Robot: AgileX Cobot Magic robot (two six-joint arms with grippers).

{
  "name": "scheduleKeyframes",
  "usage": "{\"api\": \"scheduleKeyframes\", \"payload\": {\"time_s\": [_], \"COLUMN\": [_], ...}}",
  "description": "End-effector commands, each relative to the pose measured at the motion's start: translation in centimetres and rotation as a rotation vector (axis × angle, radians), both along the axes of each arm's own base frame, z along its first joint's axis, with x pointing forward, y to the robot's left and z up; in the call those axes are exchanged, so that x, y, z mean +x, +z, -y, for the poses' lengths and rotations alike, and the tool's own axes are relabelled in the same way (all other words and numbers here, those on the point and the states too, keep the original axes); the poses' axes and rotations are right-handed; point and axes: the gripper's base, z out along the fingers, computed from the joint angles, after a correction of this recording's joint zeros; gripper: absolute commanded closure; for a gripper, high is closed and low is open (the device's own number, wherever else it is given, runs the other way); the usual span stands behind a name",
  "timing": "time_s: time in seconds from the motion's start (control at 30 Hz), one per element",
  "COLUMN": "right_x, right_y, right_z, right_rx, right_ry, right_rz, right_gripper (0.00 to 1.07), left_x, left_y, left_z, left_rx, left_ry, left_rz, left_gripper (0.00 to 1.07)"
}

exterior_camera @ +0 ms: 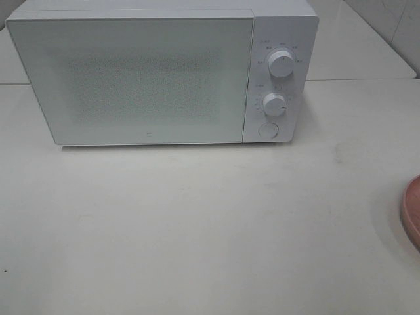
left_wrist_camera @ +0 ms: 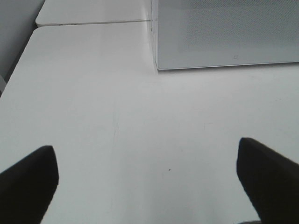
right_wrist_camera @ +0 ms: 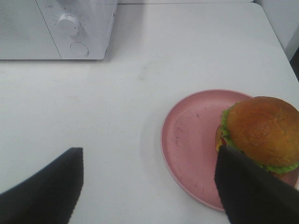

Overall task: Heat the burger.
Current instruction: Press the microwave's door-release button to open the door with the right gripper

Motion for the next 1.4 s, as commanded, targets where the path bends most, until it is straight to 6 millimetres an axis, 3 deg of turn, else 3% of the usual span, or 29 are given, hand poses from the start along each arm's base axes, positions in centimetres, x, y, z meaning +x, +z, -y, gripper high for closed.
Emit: {"api": "scheduleKeyframes", "payload": {"time_s": [0.03,0.23,0.9,1.4], "right_x": [1.2,3.6,8.8,13.4], "right_y": [0.3,-0.6,-4.5,-4.7], "right_z": [-0.1,-0.5,-1.4,-2.4], "right_rx": [-0.019,-0.023,-0.013,0.016], "right_ry": [0.005,0.018,0.059,0.096], "right_rz": [0.007,0.019,0.091,0.258], "right_gripper": [0.32,0.32,0.32,0.32], "left_x": [-0.3,-0.3,-0.3,-0.3], "left_y": [0.0,0.0,0.0,0.0], "left_z": [0.0,0.0,0.0,0.0], "left_rx": [-0.003,-0.003,-0.003,-0.003], "left_ry": [-0.003,-0.003,-0.003,-0.003], "left_rz": [0.033,0.033,0.033,0.033], "left_gripper": [0.09,0.09,0.09,0.09]}}
